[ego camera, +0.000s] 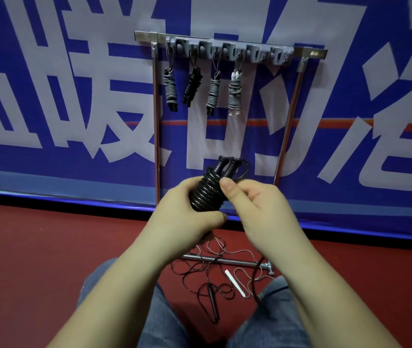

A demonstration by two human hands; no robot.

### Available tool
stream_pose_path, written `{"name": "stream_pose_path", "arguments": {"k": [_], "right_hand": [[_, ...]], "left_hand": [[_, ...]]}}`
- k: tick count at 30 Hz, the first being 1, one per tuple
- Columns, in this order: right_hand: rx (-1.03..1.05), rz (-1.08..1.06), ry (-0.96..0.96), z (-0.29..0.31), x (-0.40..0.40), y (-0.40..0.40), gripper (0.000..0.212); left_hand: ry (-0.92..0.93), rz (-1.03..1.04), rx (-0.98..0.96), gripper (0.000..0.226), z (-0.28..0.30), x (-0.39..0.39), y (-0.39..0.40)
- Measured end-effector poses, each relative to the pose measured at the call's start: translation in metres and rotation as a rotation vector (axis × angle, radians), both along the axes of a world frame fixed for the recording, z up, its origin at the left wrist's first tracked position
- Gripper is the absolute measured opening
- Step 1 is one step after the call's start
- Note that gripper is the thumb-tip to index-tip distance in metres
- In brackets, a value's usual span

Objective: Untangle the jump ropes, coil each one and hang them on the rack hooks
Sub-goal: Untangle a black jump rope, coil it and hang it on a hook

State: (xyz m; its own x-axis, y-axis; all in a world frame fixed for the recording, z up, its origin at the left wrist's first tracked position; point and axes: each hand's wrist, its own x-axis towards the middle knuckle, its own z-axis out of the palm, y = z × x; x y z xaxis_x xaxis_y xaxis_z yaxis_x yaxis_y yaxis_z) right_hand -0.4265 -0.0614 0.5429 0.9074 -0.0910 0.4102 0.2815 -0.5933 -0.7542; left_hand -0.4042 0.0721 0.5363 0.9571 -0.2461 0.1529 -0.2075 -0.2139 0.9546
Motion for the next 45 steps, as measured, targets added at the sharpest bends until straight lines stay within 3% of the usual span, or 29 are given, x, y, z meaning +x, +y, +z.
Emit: {"name": "stream_pose_path", "arguments": {"k": [5, 9, 14, 16, 19, 24, 28, 36, 40, 45], "right_hand": [[0.026, -0.033, -0.021, 0.0, 0.004, 0.002, 0.051], [0.114, -0.006, -0.022, -0.001, 0.001, -0.004, 0.05], [0.348, 0.135, 0.041, 0.002, -0.002, -0.002, 0.039], [0.361, 0.155, 0.03, 0.003, -0.003, -0.001, 0.039], [0.299, 0.114, -0.004, 0.003, -0.003, -0.001, 0.041], [0.173, 0.022, 0.003, -0.003, 0.002, -0.002, 0.069], [0.105, -0.019, 0.023, -0.007, 0.005, -0.002, 0.051], [0.075, -0.049, 0.056, -0.014, 0.007, -0.001, 0.052], [0.121, -0.002, 0.044, -0.011, 0.005, 0.002, 0.047], [0.154, 0.068, 0.047, -0.003, -0.001, 0.0, 0.042]], "left_hand": [[-0.073, 0.097, 0.103, 0.044, -0.003, 0.002, -0.005], [0.145, -0.196, 0.04, 0.038, 0.01, 0.003, 0.007], [0.384, -0.498, -0.308, 0.032, 0.018, 0.002, 0.016], [0.379, -0.492, -0.357, 0.025, 0.017, 0.001, 0.012], [0.249, -0.376, -0.239, 0.027, 0.011, 0.002, 0.005], [0.038, -0.096, -0.052, 0.047, 0.003, 0.002, -0.006], [-0.057, 0.003, 0.04, 0.052, -0.005, 0.002, -0.01], [0.028, -0.055, -0.012, 0.048, -0.006, 0.004, -0.011], [0.19, -0.182, -0.189, 0.022, -0.003, 0.004, -0.008], [0.294, -0.322, -0.287, 0.044, -0.005, 0.01, -0.002]]}}
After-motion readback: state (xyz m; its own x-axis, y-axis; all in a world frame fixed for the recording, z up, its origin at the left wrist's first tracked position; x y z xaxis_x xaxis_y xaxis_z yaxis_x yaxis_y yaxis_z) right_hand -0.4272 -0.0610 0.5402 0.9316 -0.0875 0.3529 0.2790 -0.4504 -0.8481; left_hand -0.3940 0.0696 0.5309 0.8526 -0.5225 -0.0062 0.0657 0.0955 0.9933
